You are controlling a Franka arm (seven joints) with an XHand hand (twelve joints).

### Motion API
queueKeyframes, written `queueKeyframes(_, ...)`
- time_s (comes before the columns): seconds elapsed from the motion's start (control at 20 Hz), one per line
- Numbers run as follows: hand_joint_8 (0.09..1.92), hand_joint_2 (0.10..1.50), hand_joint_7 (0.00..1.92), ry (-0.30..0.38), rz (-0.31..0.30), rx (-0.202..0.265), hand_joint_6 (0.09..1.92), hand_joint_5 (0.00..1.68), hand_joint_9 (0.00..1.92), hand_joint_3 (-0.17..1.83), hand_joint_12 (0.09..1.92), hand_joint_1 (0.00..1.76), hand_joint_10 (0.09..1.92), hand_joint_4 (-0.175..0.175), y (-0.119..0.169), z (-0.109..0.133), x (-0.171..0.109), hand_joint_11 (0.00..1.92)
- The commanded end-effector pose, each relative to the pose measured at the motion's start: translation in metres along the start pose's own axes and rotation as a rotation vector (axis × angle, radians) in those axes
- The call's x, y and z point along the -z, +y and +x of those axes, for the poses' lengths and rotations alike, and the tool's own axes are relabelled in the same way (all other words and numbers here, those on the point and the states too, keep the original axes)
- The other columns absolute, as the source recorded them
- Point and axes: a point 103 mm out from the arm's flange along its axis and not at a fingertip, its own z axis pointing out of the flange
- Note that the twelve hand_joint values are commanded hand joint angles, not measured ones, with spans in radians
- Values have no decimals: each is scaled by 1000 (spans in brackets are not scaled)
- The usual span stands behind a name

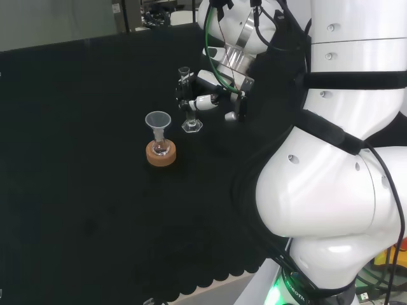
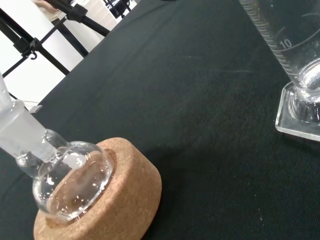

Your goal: Put the graduated cylinder back on the table.

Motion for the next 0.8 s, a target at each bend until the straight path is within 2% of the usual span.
queueKeyframes(0.05, 544, 1158, 1058, -1, 1, -2, 1135, 907, 1373, 5, 784, 1132, 87, -160, 0, -1, -1, 1143)
queueKeyframes(0.35, 539, 1163, 1038, 7, 4, -7, 1153, 892, 1355, 8, 789, 1133, 87, -169, 0, -3, -1, 1127)
queueKeyframes(0.55, 602, 1178, 948, 20, 19, -11, 1191, 861, 1306, 8, 867, 1127, 87, -173, 1, -4, -3, 1060)
queueKeyframes(0.8, 692, 1197, 820, 30, 17, -20, 1236, 827, 1241, 4, 986, 1096, 87, -131, -1, -5, -2, 941)
